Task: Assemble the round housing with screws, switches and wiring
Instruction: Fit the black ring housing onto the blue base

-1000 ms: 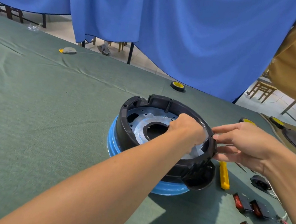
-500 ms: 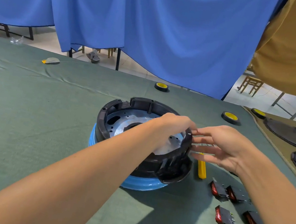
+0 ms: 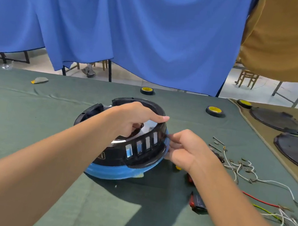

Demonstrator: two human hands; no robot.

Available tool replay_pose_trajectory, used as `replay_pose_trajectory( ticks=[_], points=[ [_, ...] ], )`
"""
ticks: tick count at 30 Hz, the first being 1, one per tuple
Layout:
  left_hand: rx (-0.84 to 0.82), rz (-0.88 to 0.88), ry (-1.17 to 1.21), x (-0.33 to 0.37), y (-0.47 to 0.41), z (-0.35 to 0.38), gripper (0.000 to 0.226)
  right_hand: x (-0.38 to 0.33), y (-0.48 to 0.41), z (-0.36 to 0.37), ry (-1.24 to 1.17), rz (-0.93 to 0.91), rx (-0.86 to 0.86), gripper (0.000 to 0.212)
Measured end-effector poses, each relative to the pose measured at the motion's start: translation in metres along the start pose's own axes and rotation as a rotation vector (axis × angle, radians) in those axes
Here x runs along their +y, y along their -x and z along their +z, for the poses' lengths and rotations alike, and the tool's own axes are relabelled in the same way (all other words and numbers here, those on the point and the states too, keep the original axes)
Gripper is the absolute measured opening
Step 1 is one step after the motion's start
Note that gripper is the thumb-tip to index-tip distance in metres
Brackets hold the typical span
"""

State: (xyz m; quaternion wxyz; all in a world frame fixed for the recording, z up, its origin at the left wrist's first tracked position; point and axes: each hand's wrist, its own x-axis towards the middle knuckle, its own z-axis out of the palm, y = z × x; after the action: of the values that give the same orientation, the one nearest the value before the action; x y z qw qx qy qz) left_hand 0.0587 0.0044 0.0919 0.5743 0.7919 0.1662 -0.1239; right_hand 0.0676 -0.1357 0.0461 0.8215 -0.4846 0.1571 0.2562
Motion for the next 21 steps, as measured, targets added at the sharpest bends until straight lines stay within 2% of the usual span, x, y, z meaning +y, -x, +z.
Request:
replay_pose_trajectory(
  ticks=[4, 6, 9, 12, 15, 18, 21],
  points=[
    [0.062, 0.103, -0.150, 0.004, 0.008, 0.004, 0.050, 0.008, 0.002, -0.004, -0.064, 0.003, -0.072, 0.028],
    [0.118, 0.196, -0.305, 0.003, 0.014, 0.007, 0.036, 0.012, 0.004, -0.006, -0.071, -0.004, -0.093, 0.024],
    [0.371, 0.283, -0.594, -0.003, 0.024, 0.018, 0.036, 0.018, 0.006, -0.009, -0.104, -0.004, -0.112, 0.020],
    [0.650, 0.437, -0.866, -0.016, 0.032, 0.033, 0.023, 0.021, 0.010, -0.010, -0.120, -0.003, -0.127, 0.021],
    [0.738, 0.555, -1.079, -0.029, 0.039, 0.041, 0.009, 0.023, 0.012, -0.008, -0.101, -0.009, -0.126, 0.024],
    [0.790, 0.577, -1.221, -0.041, 0.042, 0.043, 0.009, 0.025, 0.015, -0.006, -0.120, -0.021, -0.128, 0.020],
    [0.806, 0.636, -1.246, -0.051, 0.044, 0.042, 0.020, 0.028, 0.015, -0.007, -0.075, -0.021, -0.145, 0.018]
  ],
)
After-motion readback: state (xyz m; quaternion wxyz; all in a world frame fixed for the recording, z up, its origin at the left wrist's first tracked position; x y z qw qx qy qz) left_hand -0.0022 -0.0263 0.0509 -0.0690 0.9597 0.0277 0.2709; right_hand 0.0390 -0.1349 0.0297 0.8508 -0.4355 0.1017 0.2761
